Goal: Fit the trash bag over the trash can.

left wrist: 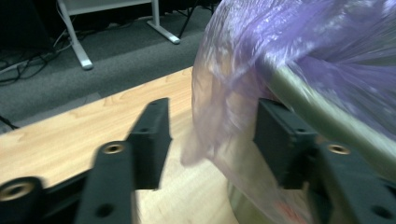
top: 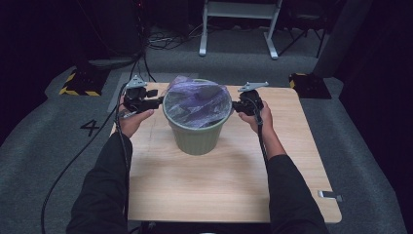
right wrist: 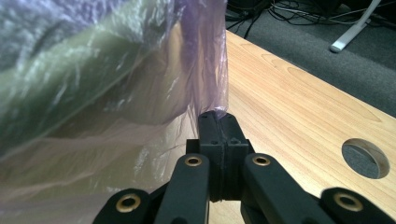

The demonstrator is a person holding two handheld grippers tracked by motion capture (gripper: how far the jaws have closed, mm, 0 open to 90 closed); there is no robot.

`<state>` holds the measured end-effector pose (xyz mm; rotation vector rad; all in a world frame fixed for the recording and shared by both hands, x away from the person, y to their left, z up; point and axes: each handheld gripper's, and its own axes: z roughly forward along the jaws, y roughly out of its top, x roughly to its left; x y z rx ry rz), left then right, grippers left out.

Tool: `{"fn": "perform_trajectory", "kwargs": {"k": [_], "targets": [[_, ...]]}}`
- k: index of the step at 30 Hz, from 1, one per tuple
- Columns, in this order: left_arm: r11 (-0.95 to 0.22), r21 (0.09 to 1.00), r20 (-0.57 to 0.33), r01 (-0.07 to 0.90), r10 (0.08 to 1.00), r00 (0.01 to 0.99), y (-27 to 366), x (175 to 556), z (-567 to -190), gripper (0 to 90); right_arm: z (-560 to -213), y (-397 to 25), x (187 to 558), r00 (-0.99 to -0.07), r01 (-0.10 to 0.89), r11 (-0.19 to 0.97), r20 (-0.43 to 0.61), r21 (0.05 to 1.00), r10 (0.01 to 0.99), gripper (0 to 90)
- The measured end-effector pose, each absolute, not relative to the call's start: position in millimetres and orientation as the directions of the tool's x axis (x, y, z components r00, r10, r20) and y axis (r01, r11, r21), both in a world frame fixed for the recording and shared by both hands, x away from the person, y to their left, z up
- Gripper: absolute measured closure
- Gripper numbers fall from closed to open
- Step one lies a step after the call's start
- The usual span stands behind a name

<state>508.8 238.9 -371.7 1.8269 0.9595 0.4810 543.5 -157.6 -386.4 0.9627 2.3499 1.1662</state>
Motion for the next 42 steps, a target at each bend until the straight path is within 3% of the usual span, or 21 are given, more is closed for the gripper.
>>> {"fn": "perform_trajectory", "kwargs": {"k": [6,12,21,36,42], "targets": [[-0.187,0.918,-0.075,0.35,0.784,0.616,249,480,-369,25.1,-384,-166,537,-0.706,0.397,0.428,-0.028,0.812,0.707,90.0],[-0.198,0.935,-0.041,0.293,0.763,0.645,251,453,-368,21.3,-381,-172,532,-0.7,0.387,0.423,-0.037,0.819,0.713,90.0],[-0.278,0.944,0.06,0.178,0.675,0.735,221,401,-369,15.3,-376,-177,526,-0.702,0.368,0.42,-0.048,0.83,0.71,88.8],[-0.325,0.922,0.081,0.213,0.697,0.712,181,389,-394,15.9,-373,-174,514,-0.73,0.333,0.441,-0.068,0.834,0.68,85.7],[-0.333,0.921,0.112,0.204,0.725,0.68,182,392,-392,37.7,-370,-170,508,-0.747,0.309,0.456,-0.084,0.835,0.659,85.8]]}}
